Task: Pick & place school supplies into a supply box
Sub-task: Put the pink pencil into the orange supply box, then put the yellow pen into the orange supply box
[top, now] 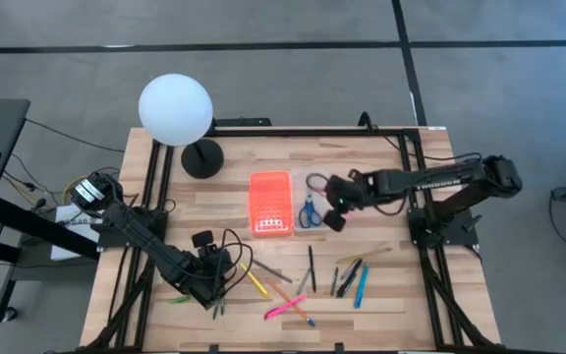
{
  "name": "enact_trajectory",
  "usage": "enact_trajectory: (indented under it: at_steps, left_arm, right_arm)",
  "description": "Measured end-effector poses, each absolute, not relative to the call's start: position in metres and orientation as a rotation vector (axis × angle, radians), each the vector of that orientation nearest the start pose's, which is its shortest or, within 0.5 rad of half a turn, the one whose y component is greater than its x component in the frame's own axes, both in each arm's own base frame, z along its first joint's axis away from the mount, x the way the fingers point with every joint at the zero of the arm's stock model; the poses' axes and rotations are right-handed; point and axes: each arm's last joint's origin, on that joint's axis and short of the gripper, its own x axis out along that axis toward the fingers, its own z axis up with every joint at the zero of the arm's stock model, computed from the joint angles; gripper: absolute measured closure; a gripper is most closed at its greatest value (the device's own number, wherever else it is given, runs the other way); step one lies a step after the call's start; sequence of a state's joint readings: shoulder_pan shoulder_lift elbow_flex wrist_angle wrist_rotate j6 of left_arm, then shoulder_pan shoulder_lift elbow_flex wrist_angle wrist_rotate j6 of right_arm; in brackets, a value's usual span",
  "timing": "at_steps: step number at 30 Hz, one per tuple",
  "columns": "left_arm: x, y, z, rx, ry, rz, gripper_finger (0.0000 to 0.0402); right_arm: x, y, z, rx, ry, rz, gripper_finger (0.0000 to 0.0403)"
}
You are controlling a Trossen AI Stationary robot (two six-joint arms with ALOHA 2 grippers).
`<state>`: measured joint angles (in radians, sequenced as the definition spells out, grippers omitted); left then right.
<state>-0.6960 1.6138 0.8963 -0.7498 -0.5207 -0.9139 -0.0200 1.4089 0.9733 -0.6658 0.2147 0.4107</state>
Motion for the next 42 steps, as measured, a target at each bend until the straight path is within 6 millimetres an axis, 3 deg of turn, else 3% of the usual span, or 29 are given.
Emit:
enact_trajectory:
  at_steps: [9,16,22,30,42]
  left_arm:
    - [0.213,-0.158,0.159,0.069,1.093,0.389,0.0239]
    - [0.213,-0.158,0.159,0.084,1.084,0.392,0.0239]
    - [0.213,-0.158,0.159,0.084,1.084,0.392,0.0239]
    - [0.213,-0.158,0.159,0.091,1.084,0.389,0.0239]
    - [0.213,-0.158,0.16,0.091,1.082,0.39,0.0239]
  right_arm:
    - [0.291,-0.042,0.223,0.377,0.899,-0.383,0.0403]
    - [0.308,-0.059,0.202,0.449,0.879,-0.374,0.0403]
    - [0.316,-0.064,0.181,0.491,0.927,-0.362,0.0403]
    - [0.318,-0.066,0.174,0.5,0.95,-0.372,0.0397]
    - [0.318,-0.065,0.174,0.451,0.96,-0.345,0.032]
